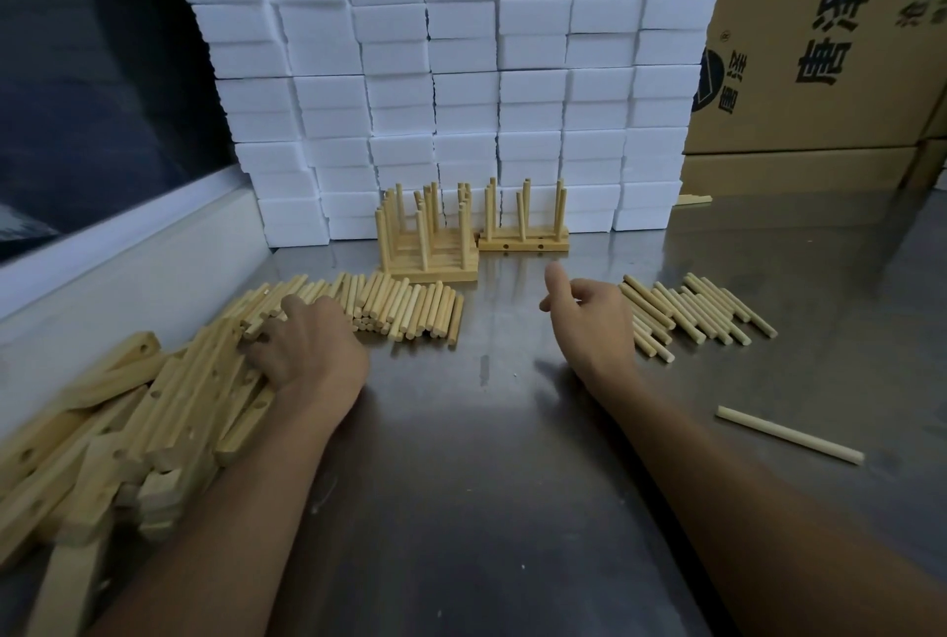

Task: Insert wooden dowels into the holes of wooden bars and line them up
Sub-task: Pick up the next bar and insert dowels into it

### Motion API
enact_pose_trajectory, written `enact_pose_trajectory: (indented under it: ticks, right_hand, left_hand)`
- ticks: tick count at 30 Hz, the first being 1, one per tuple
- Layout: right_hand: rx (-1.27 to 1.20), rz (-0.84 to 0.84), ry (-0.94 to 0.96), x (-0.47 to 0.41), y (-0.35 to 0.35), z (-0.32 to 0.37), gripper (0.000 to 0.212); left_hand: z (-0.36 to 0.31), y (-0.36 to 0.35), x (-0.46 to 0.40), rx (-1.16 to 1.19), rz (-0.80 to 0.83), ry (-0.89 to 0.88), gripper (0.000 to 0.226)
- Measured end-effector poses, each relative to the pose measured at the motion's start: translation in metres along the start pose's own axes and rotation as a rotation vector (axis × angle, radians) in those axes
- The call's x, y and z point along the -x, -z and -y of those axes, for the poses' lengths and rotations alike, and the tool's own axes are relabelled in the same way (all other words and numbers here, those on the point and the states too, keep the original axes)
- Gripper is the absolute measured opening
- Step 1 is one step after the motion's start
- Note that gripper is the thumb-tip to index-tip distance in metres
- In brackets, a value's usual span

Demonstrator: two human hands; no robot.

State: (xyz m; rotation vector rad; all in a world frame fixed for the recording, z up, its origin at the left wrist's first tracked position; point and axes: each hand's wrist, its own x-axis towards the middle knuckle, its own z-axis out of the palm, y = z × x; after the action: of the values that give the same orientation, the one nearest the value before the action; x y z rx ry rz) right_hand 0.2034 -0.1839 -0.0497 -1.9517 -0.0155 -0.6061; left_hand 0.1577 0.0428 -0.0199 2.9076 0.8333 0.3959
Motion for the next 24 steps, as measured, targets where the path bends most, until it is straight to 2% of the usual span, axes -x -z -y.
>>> enact_pose_trajectory:
  ticks: [3, 6, 10, 13, 15, 18, 22, 24]
  right_hand:
    - [-0.012, 0.013, -0.029, 0.001, 0.000, 0.001, 0.062]
    - [0.019, 0.053, -0.040, 0.001, -0.001, 0.001, 0.054]
    - [0.048, 0.098, -0.048, 0.000, -0.001, 0.000, 0.044]
    - [0.040, 0.115, -0.045, 0.001, 0.000, 0.002, 0.043]
    - [0.039, 0.125, -0.044, 0.002, 0.001, 0.003, 0.042]
    - [0.044, 0.134, -0.047, 0.003, 0.002, 0.006, 0.042]
    - [0.048, 0.129, -0.046, 0.004, 0.003, 0.007, 0.040]
    - [0.052, 0.124, -0.044, 0.004, 0.003, 0.007, 0.041]
  left_hand:
    - [-0.004, 0.004, -0.001, 0.076, -0.008, -0.020, 0.023]
    - [-0.011, 0.007, -0.001, 0.245, -0.067, -0.076, 0.022]
    - [-0.018, 0.006, -0.001, 0.406, -0.185, -0.227, 0.026]
    - [-0.025, -0.001, 0.004, 0.525, -0.198, -0.293, 0.029]
    - [-0.031, -0.004, 0.009, 0.603, -0.177, -0.314, 0.023]
    - [-0.037, -0.008, 0.013, 0.594, -0.150, -0.364, 0.017]
    - [-0.038, -0.012, 0.018, 0.545, -0.116, -0.410, 0.040]
    - [-0.039, -0.011, 0.019, 0.593, -0.095, -0.425, 0.040]
